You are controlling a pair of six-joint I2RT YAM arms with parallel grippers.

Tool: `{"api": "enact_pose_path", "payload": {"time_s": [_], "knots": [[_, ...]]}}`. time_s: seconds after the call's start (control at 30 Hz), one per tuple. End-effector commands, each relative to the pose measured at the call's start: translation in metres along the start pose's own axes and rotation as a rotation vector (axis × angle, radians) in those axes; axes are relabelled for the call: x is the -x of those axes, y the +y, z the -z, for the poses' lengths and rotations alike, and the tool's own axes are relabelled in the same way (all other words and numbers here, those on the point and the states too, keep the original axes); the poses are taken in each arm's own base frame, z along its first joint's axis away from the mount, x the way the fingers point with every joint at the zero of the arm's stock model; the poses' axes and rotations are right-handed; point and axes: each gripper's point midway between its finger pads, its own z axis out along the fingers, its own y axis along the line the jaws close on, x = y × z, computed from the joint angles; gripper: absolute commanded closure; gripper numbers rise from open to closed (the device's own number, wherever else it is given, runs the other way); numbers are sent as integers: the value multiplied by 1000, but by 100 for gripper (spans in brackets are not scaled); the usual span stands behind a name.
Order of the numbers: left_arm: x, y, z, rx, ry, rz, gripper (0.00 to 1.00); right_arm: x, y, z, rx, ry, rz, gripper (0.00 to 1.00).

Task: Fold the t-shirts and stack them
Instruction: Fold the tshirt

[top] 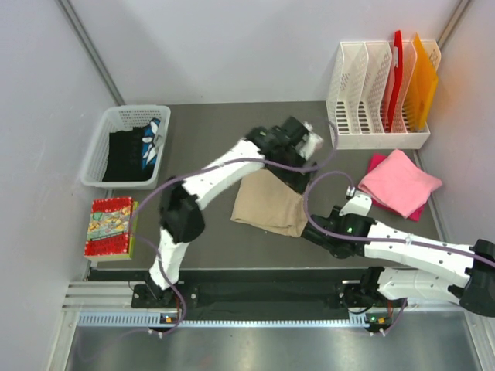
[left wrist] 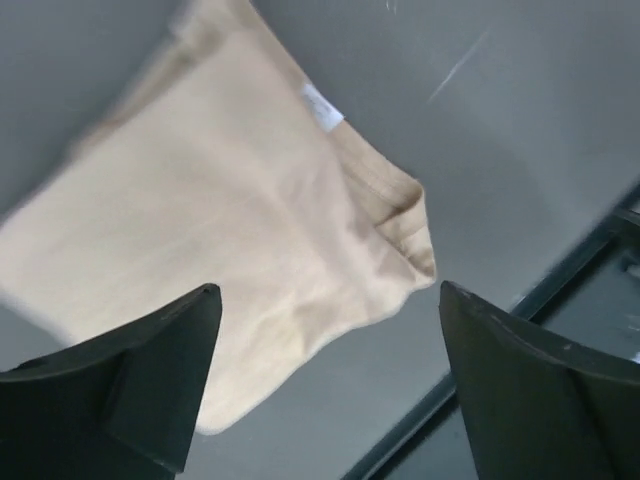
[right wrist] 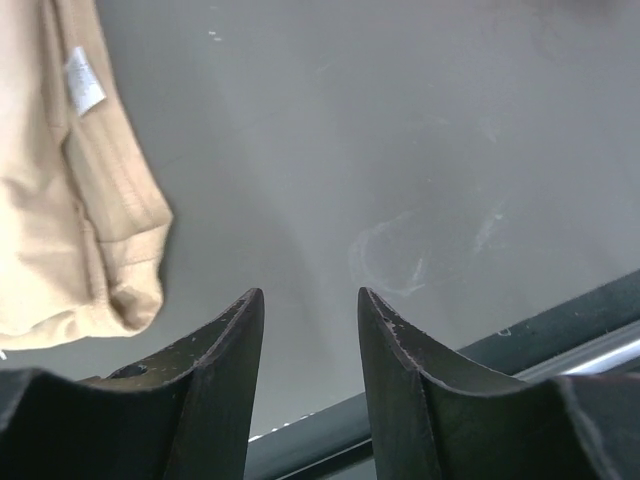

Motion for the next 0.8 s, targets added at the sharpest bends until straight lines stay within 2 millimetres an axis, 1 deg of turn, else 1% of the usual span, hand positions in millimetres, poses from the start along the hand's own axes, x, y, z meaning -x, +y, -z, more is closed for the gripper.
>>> {"api": "enact_pose_path", "payload": {"time_s": [0.0, 0.03, 0.07, 0.1, 0.13, 0.17, 0.2, 0.23, 0.27, 0.3, 0.33, 0.37, 0.4, 0.43, 0.47, 0.5, 0.53, 0.57, 0.6, 0.63, 0.67, 0.7, 0.73, 0.77], "knots": [[46, 45, 171, -23, -422, 88, 1, 18, 34, 12, 91, -39, 2, 56], [43, 56, 184, -24, -458, 111, 1, 22, 42, 15, 113, -42, 2, 55], [49, 77, 227, 7, -606, 122, 1, 24, 57, 16, 151, -51, 11, 54], [27, 93, 210, 28, -569, 152, 1, 28, 67, 18, 178, -60, 10, 53], [20, 103, 214, 61, -594, 154, 1, 33, 80, 22, 215, -71, 8, 52], [16, 118, 227, 118, -647, 151, 1, 37, 93, 23, 255, -90, 65, 51], [-1, 129, 208, 145, -597, 176, 1, 46, 117, 28, 330, -109, 13, 51], [-10, 133, 200, 153, -573, 181, 1, 57, 133, 34, 380, -123, -8, 51], [-17, 141, 193, 175, -558, 196, 1, 57, 146, 36, 428, -115, 51, 51], [-23, 146, 185, 187, -538, 207, 1, 75, 167, 39, 494, -135, -18, 51], [-38, 150, 166, 192, -491, 224, 1, 84, 179, 41, 537, -133, -29, 51], [-45, 156, 159, 205, -478, 237, 1, 85, 189, 35, 564, -120, -1, 50], [-49, 159, 152, 211, -469, 241, 2, 91, 200, 27, 627, -59, -30, 50], [-60, 160, 142, 210, -439, 249, 2, 100, 213, 25, 696, -48, -70, 50], [-65, 164, 139, 218, -433, 259, 2, 100, 222, 14, 732, -14, -81, 50], [-69, 166, 136, 219, -429, 264, 2, 103, 225, 4, 777, 32, -105, 50], [-73, 167, 131, 214, -430, 264, 1, 112, 231, -1, 810, 15, -133, 49], [-75, 168, 132, 213, -437, 263, 1, 107, 237, -8, 836, 45, -130, 48], [-76, 168, 130, 213, -437, 262, 1, 115, 235, -20, 828, 47, -150, 48], [-76, 167, 128, 201, -437, 258, 1, 118, 239, -23, 846, 52, -158, 48], [-80, 168, 123, 198, -424, 255, 1, 117, 243, -35, 866, 81, -159, 48], [-81, 168, 120, 193, -420, 258, 1, 121, 246, -39, 881, 90, -168, 48], [-80, 169, 118, 190, -419, 257, 1, 114, 249, -52, 882, 122, -172, 48], [-80, 169, 114, 180, -411, 258, 2, 120, 254, -53, 944, 143, -197, 47]]}}
